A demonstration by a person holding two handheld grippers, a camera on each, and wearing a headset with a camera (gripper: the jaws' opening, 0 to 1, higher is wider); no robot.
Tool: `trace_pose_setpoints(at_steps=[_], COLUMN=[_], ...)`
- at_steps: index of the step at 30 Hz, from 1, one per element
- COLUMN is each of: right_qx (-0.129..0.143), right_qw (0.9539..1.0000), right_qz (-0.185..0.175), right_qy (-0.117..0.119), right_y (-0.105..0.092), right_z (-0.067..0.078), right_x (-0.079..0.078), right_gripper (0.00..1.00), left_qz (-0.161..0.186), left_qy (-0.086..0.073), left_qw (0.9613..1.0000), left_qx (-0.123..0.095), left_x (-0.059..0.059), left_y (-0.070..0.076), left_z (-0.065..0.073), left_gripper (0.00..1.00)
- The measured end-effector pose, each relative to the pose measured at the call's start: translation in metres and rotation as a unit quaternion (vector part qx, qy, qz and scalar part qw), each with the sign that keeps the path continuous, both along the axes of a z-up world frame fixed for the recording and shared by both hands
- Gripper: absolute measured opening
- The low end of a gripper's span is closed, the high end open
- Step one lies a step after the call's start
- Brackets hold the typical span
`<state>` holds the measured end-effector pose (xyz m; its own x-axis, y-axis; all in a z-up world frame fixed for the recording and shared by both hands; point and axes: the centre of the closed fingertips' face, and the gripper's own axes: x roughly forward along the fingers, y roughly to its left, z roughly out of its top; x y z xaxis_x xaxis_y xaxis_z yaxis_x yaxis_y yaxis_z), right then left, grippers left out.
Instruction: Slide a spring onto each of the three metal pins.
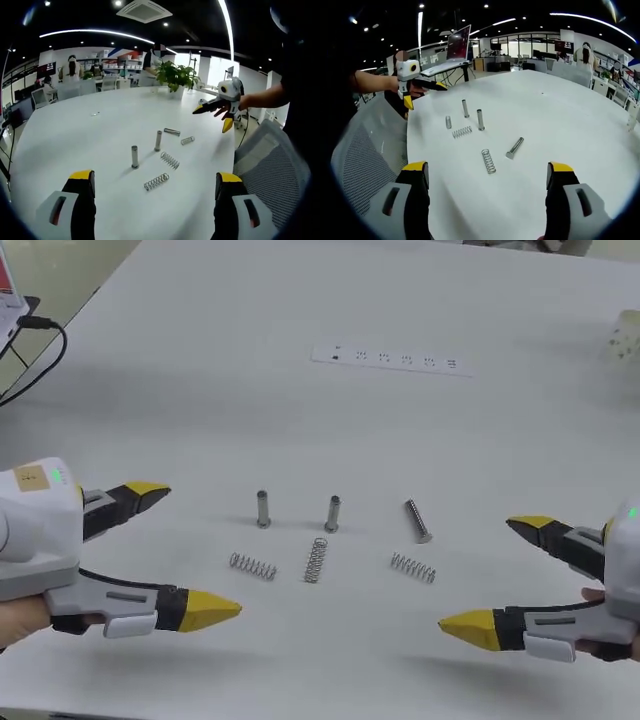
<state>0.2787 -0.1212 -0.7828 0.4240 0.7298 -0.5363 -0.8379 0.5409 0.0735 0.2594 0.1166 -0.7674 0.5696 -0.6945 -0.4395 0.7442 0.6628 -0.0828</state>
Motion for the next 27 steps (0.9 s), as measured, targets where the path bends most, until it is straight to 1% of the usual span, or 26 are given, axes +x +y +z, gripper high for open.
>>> trace_pose_setpoints(at_steps=[2,5,9,17,20,22,24,27], right_qx=[-0.001,-0.007,-0.012,-0.018,-0.012,-0.009,-0.012,-0.019], right_qw=[1.0,1.0,0.9999,0.9998,0.9998,0.9998,0.9998,0.9997], right_qz=[0.001,0.003,0.007,0.01,0.006,0.004,0.004,0.005], right_qy=[-0.002,0.001,0.004,0.007,0.011,0.015,0.014,0.014], right_y=[0.0,0.0,0.005,0.011,0.012,0.013,0.014,0.016], right_z=[-0.001,-0.003,-0.003,0.001,0.004,0.005,0.007,0.008], right_x=[0.0,0.0,0.003,0.008,0.01,0.013,0.016,0.021], right_gripper=[0.99,0.99,0.99,0.98,0.95,0.93,0.92,0.88], left_qz=[0.0,0.002,0.002,0.002,0.0,0.0,-0.001,-0.003], left_qy=[0.0,0.0,0.0,-0.001,0.0,-0.004,-0.006,-0.008], left_qw=[1.0,1.0,1.0,1.0,1.0,1.0,1.0,0.9999], left_qx=[0.0,0.001,0.0,-0.001,0.0,-0.001,-0.006,-0.006], left_x=[0.0,0.001,0.001,0.002,0.001,0.002,0.003,0.004], left_y=[0.001,0.003,0.003,0.004,0.003,0.003,0.001,-0.001], left_z=[0.0,0.0,0.0,0.001,0.0,0.001,0.002,0.003], left_gripper=[0.98,0.98,0.98,0.98,0.98,0.98,0.98,0.98])
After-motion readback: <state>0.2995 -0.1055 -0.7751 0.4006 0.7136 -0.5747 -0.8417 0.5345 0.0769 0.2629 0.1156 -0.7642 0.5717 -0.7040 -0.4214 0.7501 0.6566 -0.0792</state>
